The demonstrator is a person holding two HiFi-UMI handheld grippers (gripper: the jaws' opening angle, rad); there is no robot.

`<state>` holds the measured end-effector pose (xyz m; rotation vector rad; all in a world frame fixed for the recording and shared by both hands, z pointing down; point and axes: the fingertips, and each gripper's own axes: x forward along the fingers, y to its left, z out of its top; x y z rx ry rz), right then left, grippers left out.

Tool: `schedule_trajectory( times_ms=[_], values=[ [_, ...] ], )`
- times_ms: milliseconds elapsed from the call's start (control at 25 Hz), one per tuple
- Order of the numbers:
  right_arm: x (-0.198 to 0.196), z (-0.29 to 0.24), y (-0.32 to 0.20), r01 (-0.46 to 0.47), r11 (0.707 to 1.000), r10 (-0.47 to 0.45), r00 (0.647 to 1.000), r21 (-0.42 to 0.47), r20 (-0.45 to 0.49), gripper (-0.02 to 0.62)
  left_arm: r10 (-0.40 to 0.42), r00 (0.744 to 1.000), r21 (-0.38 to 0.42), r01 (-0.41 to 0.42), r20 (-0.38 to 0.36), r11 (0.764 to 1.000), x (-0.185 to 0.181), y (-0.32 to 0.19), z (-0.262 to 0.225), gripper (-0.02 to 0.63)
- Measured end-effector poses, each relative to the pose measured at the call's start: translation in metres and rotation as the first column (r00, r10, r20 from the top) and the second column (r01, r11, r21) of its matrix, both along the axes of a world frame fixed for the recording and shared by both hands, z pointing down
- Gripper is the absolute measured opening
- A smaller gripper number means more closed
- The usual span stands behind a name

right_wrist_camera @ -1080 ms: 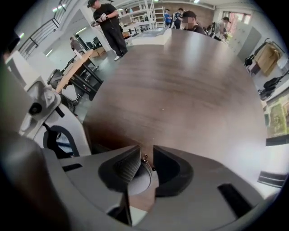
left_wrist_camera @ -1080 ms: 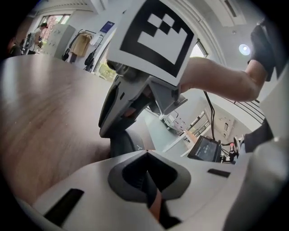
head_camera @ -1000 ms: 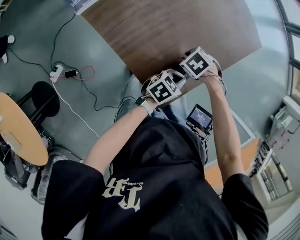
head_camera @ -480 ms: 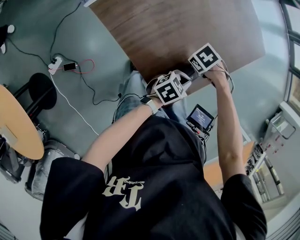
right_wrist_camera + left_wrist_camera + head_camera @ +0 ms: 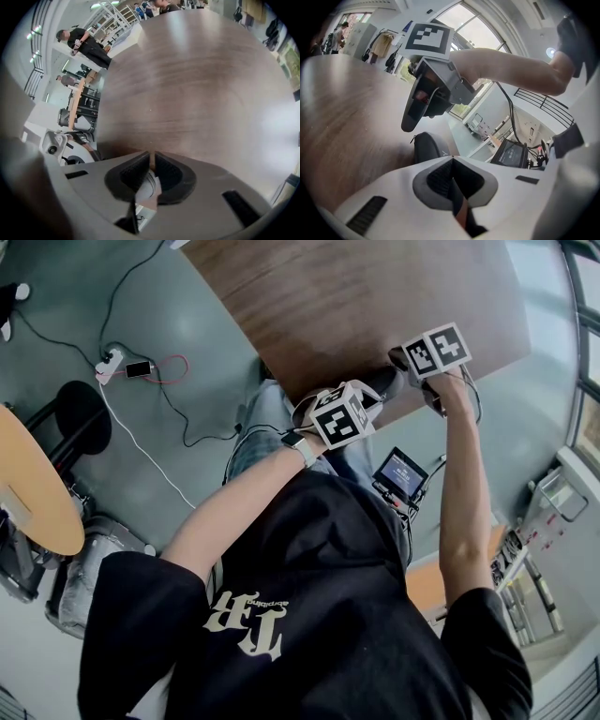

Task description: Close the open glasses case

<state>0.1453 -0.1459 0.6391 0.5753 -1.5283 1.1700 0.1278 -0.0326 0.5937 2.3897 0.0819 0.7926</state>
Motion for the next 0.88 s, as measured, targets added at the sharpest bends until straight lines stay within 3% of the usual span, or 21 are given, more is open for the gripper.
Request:
schedule_trajectory(
  times_ms=[80,120,240,400,480,520,720,880],
  values=[
    [-0.007,0.004,0.007,0.053,0.997,-0.054,0.999,-0.048,-0.009,0.078,-0.002,1.000,0.002,0.002,0.000,1.000,-0.001,-0.001,0.001,0.003],
    [-0.009,0.007,0.010,0.085,0.994,-0.086,0.996,-0.070,-0.019,0.092,-0.003,1.000,0.002,0.003,0.001,1.000,-0.001,-0.001,0.001,0.005],
    [-0.013,0.013,0.016,0.149,0.983,-0.155,0.987,-0.108,-0.050,0.097,-0.004,1.000,0.003,0.004,0.002,1.000,0.000,-0.002,0.002,0.005],
    [-0.017,0.018,0.018,0.158,0.976,-0.170,0.983,-0.152,-0.070,0.097,-0.009,1.000,0.009,0.009,0.004,1.000,-0.002,-0.001,0.002,0.005],
    [-0.019,0.020,0.019,0.160,0.970,-0.173,0.983,-0.181,-0.054,0.063,-0.011,1.000,0.007,0.011,0.003,1.000,-0.002,-0.002,0.003,0.005],
    [-0.021,0.020,0.019,0.164,0.968,-0.176,0.983,-0.190,-0.047,-0.004,-0.012,1.000,0.007,0.012,0.003,1.000,-0.002,-0.002,0.003,0.003],
    [-0.020,0.019,0.016,0.139,0.973,-0.149,0.988,-0.182,-0.037,-0.011,-0.020,1.000,0.009,0.020,-0.007,1.000,-0.002,-0.003,0.002,0.005],
    [-0.004,0.018,0.003,0.082,0.987,-0.093,0.992,-0.135,-0.083,-0.014,-0.022,1.000,0.012,0.022,-0.008,1.000,-0.003,-0.003,0.002,0.003]
  ],
)
